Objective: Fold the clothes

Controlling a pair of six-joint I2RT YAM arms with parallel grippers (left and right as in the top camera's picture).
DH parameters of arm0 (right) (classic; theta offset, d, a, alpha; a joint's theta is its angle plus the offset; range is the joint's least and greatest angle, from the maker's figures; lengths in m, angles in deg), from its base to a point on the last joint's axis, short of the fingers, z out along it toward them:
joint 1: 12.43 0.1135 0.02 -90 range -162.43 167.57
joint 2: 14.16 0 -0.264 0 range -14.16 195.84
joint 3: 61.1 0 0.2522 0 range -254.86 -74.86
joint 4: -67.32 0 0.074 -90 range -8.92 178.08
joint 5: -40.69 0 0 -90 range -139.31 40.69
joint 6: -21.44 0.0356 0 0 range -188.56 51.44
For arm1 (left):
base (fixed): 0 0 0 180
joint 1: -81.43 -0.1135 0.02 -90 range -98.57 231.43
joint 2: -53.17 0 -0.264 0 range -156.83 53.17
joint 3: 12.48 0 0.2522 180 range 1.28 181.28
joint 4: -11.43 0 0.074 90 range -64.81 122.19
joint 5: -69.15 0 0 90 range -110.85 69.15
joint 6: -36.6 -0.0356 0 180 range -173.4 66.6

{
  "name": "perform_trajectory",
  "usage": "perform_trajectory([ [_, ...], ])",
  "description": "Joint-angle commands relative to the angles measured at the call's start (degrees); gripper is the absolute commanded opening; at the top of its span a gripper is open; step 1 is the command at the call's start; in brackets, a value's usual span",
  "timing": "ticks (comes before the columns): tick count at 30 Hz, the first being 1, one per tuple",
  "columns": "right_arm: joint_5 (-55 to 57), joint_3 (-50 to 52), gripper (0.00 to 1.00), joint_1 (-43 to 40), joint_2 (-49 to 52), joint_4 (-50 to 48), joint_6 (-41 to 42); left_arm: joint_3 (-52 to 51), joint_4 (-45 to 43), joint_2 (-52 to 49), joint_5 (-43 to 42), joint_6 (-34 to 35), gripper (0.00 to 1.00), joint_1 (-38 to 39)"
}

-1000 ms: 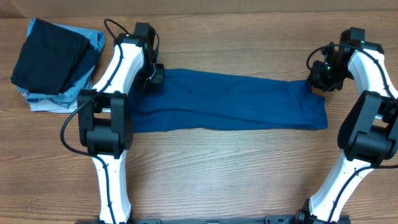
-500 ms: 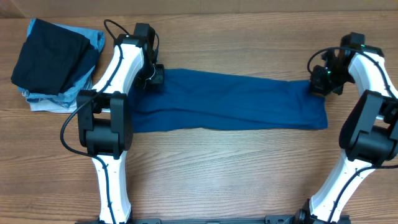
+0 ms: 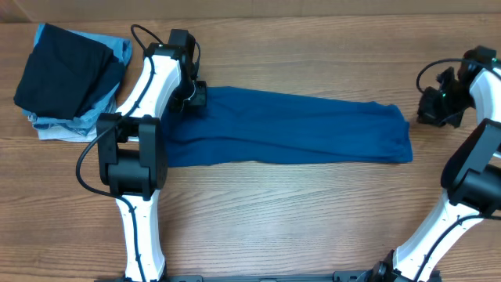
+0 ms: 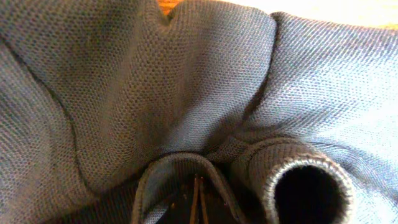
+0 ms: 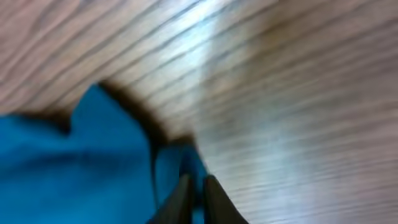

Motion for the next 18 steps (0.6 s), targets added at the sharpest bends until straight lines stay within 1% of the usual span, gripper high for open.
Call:
perform_trajectory([
  [1,-2.2,-2.9,0.17,0.8,-3.5,7.6,2.2,-2.4,1.0,-1.3,1.4,-0.7,0.05,-0.3],
  [3,-5.8,-1.9,0.21,0.8,-3.5,8.9,2.7,-2.4,0.7,-1.3,1.4,-0.7,0.08,-0.3],
  [6,-6.1,0.7,0.21,0.8,-3.5,7.2,6.1,-2.4,0.7,-1.3,1.4,-0.7,0.08,-0.3],
  [10,-6.1,6.4,0.22,0.9,-3.5,4.1,6.3,-2.4,0.6,-1.3,1.4,-0.7,0.08,-0.3],
  [14,-6.2,7.6,0.23,0.9,-3.5,3.9,6.4,-2.4,0.6,-1.3,1.4,-0.7,0.08,-0.3],
  [15,-6.1,7.6,0.24,0.9,-3.5,3.8,7.4,-2.4,0.6,-1.3,1.4,-0.7,0.08,-0.3],
  [16,-7.1,7.8,0.27,0.9,-3.5,3.3,8.0,-2.4,0.4,-1.3,1.3,-0.7,0.08,-0.3],
  [18,-8.1,8.0,0.31,1.2,-3.5,2.4,8.0,-2.4,0.4,-1.3,1.2,-0.7,0.08,-0.3],
])
